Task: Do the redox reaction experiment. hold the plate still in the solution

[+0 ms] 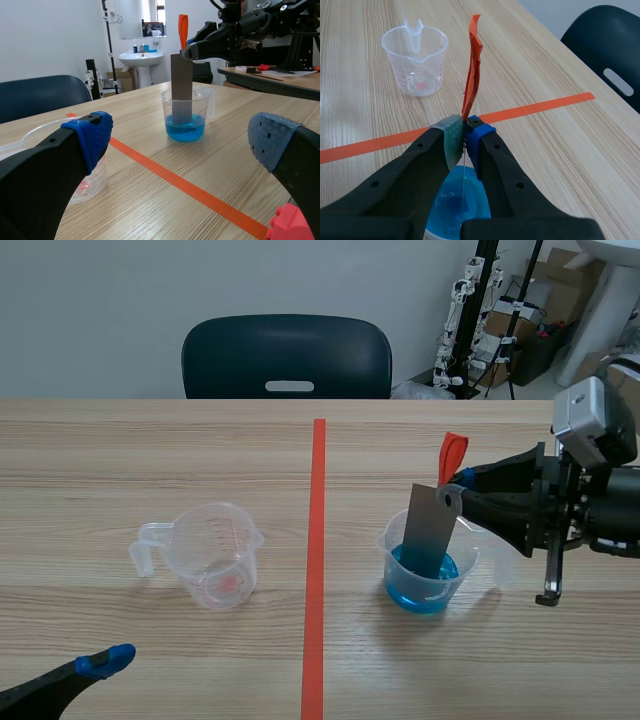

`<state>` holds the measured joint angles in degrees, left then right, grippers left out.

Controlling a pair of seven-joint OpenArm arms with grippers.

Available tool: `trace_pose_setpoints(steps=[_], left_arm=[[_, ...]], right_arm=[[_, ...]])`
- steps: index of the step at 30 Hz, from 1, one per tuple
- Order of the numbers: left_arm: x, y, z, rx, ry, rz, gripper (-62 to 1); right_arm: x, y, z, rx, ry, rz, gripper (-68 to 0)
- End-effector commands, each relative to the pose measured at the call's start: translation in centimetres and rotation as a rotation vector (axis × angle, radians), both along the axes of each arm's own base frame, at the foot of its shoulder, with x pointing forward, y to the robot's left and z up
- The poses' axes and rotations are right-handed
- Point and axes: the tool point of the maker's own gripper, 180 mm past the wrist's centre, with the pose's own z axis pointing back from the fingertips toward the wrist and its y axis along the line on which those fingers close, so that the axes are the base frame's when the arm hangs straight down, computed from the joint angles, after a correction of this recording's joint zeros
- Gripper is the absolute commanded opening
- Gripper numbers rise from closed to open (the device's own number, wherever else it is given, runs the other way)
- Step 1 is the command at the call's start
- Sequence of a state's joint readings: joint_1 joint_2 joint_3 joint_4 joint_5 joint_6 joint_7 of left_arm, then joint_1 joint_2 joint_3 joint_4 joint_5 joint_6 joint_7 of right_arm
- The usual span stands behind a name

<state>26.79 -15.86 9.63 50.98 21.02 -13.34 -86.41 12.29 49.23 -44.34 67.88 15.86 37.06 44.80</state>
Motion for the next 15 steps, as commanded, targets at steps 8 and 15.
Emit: trace_pose_setpoints(steps=[8,15], left_arm=[[-0.02,0.19,1.01,-0.036,-0.043,0.001,-3.7],[0.04,0.2,1.03,-0.036,-0.045,0.001,-3.7]], right_arm=[[-0.1,-0.14,1.14,0.031,-0.034,0.011,-66.9],[-0.14,-0.13,1.14,0.031,-0.035,0.013,-66.9]])
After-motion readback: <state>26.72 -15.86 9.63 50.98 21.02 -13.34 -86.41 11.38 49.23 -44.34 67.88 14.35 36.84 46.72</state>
